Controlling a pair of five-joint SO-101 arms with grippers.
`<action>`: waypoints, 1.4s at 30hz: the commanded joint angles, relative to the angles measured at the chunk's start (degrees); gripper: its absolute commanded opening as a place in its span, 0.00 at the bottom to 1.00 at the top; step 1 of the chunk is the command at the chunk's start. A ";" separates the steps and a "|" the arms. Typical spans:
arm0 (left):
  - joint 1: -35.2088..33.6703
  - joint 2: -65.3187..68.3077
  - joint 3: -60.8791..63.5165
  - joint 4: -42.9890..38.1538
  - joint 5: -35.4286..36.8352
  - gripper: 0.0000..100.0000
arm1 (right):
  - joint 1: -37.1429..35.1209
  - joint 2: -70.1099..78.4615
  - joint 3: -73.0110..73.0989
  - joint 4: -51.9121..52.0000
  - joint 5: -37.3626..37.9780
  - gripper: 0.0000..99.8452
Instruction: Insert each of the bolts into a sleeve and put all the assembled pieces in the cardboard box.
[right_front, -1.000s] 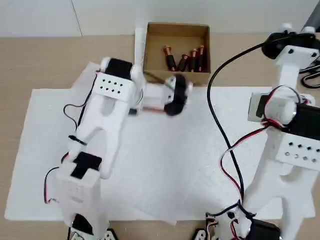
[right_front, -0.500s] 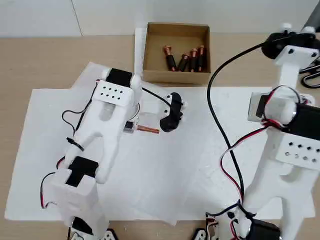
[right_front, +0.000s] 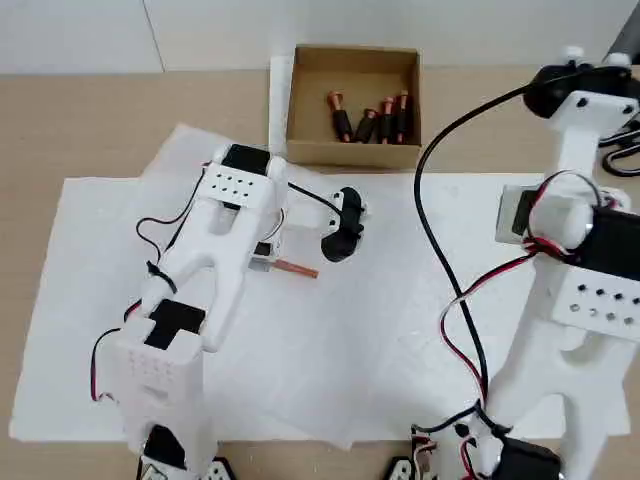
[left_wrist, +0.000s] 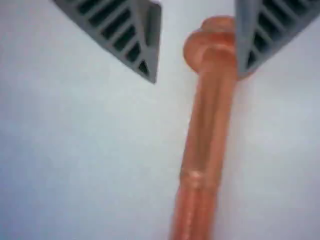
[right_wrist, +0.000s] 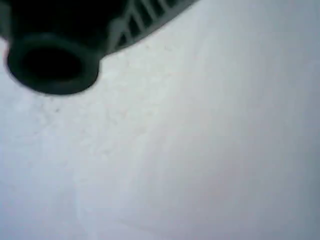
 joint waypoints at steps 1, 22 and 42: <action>-0.97 -0.44 -4.88 -0.88 -6.07 0.10 | 0.04 -2.15 0.09 -0.04 0.00 0.00; -5.45 -15.74 -36.26 8.88 101.45 0.11 | 0.22 -2.24 -0.26 -0.48 0.53 0.00; -3.60 -32.62 21.49 -7.03 143.47 0.20 | 0.04 -1.89 -0.26 -0.31 0.18 0.00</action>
